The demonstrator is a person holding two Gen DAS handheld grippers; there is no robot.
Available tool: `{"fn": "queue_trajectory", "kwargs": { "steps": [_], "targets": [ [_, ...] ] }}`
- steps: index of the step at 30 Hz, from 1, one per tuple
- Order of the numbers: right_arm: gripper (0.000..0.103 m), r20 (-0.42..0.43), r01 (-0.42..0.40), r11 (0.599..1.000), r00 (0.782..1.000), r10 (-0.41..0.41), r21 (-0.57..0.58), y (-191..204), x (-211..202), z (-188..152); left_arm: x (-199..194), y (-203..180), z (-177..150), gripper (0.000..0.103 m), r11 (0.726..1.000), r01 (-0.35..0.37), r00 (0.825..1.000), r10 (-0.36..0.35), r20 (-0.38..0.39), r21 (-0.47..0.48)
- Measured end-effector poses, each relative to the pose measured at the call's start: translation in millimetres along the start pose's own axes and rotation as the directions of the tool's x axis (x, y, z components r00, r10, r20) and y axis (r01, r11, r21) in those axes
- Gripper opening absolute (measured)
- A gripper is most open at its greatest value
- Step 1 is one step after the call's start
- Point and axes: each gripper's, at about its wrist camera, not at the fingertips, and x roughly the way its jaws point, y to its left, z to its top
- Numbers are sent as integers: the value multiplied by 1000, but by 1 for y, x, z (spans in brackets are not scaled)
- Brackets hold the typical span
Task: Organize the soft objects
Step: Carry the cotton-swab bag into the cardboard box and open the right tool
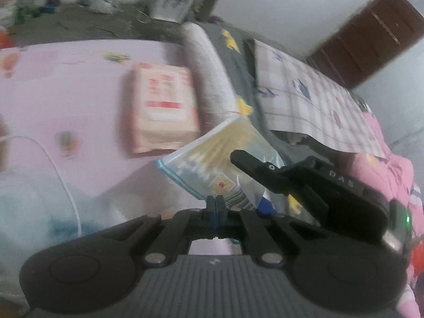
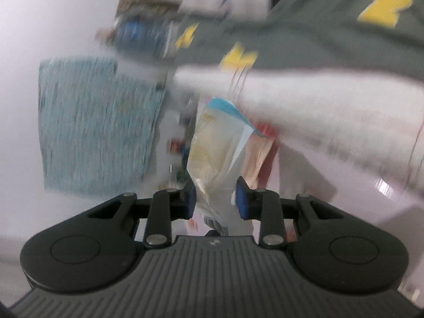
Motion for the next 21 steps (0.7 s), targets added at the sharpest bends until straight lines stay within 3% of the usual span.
{"fn": "queue_trajectory", "kwargs": {
  "steps": [5, 10, 13, 18, 21],
  "targets": [
    [29, -181, -31, 991, 984, 7, -133, 45, 30, -70, -78, 69, -23, 0, 991, -69, 995, 77, 67, -114],
    [29, -371, -113, 961, 929, 13, -250, 91, 76, -160, -144, 138, -47, 0, 961, -147, 974, 182, 132, -236],
    [28, -454, -136, 932, 890, -33, -335, 113, 103, -209, -165, 183, -64, 0, 931, -174, 966, 225, 130, -320],
    [28, -518, -135, 819, 827, -216, -557, 134, 140, -292, -167, 242, -89, 1, 895, -187, 964, 246, 98, -405],
    [28, -489, -112, 702, 793, -364, -704, 140, 163, -333, -159, 270, -106, 1, 883, -185, 968, 238, 72, -431]
  ]
}}
